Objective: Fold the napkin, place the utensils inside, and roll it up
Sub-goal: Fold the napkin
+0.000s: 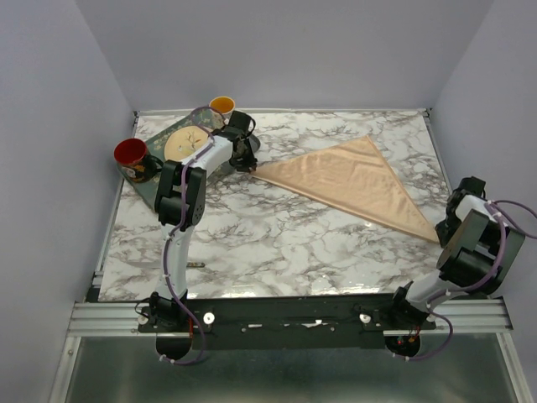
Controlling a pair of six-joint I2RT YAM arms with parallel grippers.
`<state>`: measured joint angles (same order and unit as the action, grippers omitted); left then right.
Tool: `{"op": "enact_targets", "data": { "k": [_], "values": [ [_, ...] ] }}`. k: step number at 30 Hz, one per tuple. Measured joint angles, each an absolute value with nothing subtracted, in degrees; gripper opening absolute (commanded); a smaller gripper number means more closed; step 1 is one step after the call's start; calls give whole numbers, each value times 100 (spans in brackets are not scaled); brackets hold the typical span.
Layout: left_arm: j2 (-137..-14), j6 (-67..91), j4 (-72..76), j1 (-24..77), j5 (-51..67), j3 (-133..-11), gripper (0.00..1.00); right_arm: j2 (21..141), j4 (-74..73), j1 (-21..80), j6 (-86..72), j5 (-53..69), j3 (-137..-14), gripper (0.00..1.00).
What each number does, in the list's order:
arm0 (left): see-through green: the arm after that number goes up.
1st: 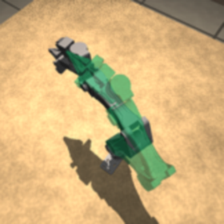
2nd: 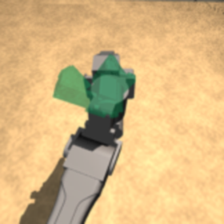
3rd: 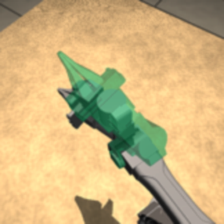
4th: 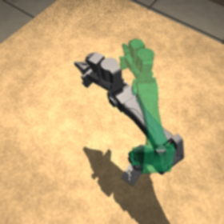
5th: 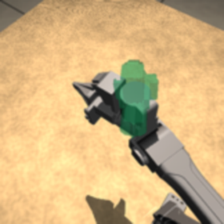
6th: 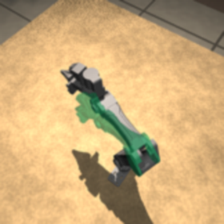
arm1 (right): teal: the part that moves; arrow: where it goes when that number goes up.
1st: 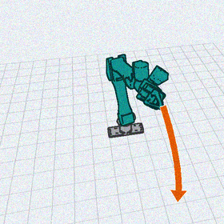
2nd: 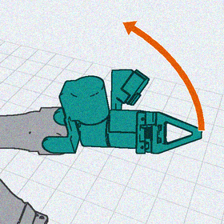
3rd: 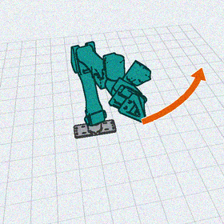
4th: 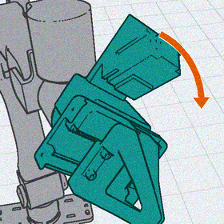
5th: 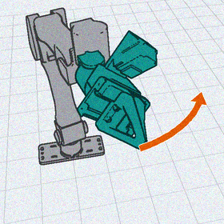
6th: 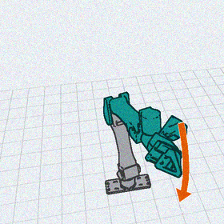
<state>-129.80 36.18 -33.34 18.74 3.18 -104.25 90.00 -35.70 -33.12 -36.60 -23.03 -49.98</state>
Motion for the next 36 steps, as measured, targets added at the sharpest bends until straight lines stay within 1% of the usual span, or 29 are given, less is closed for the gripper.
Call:
{"op": "enact_targets", "data": {
  "k": [5, 6, 10, 11, 13, 14, 15, 16, 17, 19, 22, 23, 25, 26, 27, 28, 31, 36],
  "values": [
    [-12934, 3481, -3363, 1953, 231, -10425, 36, 8606, -3607, -3157, -3592, -2383, -4995, 1],
    [-12912, 3452, -3387, 1984, 211, -10425, 37, 8396, -3621, -3020, -3564, -2425, -4998, 1],
    [-12685, 3376, -3461, 2204, 191, -10422, 38, 7564, -3601, -1942, -3354, -2399, -5168, 3],
    [-12606, 3367, -3470, 2265, 189, -10422, 41, 7470, -3544, -1732, -3275, -2274, -5225, 6],
    [-12425, 3369, -3472, 2410, 193, -10422, 46, 7408, -3323, -1555, -2995, -1525, -5312, 17],
    [-12339, 3380, -3452, 2519, 255, -10427, 47, 7461, -3164, -1503, -2814, -893, -5376, 30],
    [-12293, 3393, -3430, 2587, 320, -10440, 48, 7531, -3033, -1474, -2694, -390, -5435, 35],
    [-12278, 3406, -3391, 2674, 449, -10460, 57, 7644, -2880, -1415, -2554, 73, -5487, 40],
    [-12278, 3420, -3350, 2755, 604, -10488, 62, 7762, -2790, -1350, -2434, 484, -5544, 46],
    [-12304, 3437, -3238, 2945, 832, -10512, 71, 8108, -2596, -1127, -2307, 1391, -5704, 48],
    [-12381, 3485, -2945, 3221, 1363, -10499, 75, 8726, -2106, -840, -2222, 2740, -5815, 54],
    [-12409, 3535, -2781, 3315, 1597, -10462, 75, 8847, -2032, -797, -2231, 2974, -5808, 60],
    [-12420, 3634, -2545, 3398, 1839, -10348, 76, 9054, -1455, -749, -2440, 3684, -5540, 65],
    [-12427, 3719, -2383, 3415, 1999, -10267, 77, 9085, -1282, -746, -2523, 3865, -5430, 76],
    [-12433, 3789, -2246, 3415, 2106, -10186, 78, 9133, -941, -746, -2703, 4174, -5205, 76],
    [-12455, 3924, -2040, 3402, 2324, -10075, 82, 9170, -792, -746, -2783, 4333, -5105, 77],
    [-12534, 4091, -1603, 3347, 2558, -9773, 83, 9406, -351, -746, -3002, 4775, -4919, 77],
    [-12901, 4305, -1332, 3238, 2759, -9601, 83, 9692, 23, -744, -3107, 5063, -4851, 77]
  ]
}}
